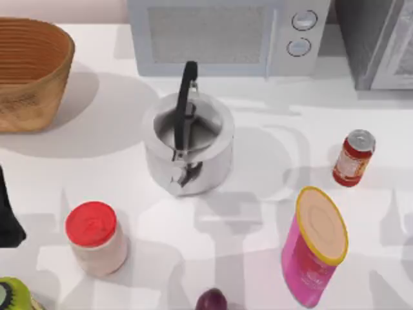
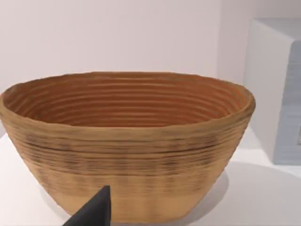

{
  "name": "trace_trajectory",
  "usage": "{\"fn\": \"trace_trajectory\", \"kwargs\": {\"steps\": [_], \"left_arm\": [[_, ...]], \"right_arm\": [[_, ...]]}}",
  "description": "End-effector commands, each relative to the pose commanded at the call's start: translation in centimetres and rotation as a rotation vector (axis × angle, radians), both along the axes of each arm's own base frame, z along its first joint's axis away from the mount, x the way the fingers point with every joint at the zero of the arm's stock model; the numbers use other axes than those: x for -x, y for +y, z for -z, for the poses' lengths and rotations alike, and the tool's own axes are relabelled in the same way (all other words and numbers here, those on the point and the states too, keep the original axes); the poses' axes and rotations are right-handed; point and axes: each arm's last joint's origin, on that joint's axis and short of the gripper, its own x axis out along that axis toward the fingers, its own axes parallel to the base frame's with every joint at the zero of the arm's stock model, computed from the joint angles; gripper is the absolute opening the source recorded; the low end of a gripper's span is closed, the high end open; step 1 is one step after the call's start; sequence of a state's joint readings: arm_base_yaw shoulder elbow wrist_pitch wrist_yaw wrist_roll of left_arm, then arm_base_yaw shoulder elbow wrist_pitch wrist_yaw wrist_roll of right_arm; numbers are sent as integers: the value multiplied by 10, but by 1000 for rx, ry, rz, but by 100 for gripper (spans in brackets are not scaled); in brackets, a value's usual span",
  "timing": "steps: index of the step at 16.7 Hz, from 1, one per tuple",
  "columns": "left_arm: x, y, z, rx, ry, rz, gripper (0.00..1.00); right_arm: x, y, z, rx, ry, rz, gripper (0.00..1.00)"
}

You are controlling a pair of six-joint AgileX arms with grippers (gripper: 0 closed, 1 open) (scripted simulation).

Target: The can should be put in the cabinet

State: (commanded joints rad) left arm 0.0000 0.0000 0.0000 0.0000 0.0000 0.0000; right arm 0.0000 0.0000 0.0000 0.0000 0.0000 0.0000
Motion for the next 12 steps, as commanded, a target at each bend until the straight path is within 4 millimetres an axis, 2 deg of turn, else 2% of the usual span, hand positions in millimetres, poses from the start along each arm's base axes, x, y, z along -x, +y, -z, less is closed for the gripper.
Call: {"fn": "trace_trajectory", "kwargs": {"steps": [3, 6, 12], "left_arm": [[0, 0, 0, 0, 0, 0, 100], [0, 0, 0, 0, 0, 0, 100], [0, 0, 0, 0, 0, 0, 100]], "right_arm": [[0, 0, -2, 0, -9, 1, 100], [-2, 2, -14, -5, -50, 4, 100], [-29, 13, -18, -22, 4, 1, 100]]}}
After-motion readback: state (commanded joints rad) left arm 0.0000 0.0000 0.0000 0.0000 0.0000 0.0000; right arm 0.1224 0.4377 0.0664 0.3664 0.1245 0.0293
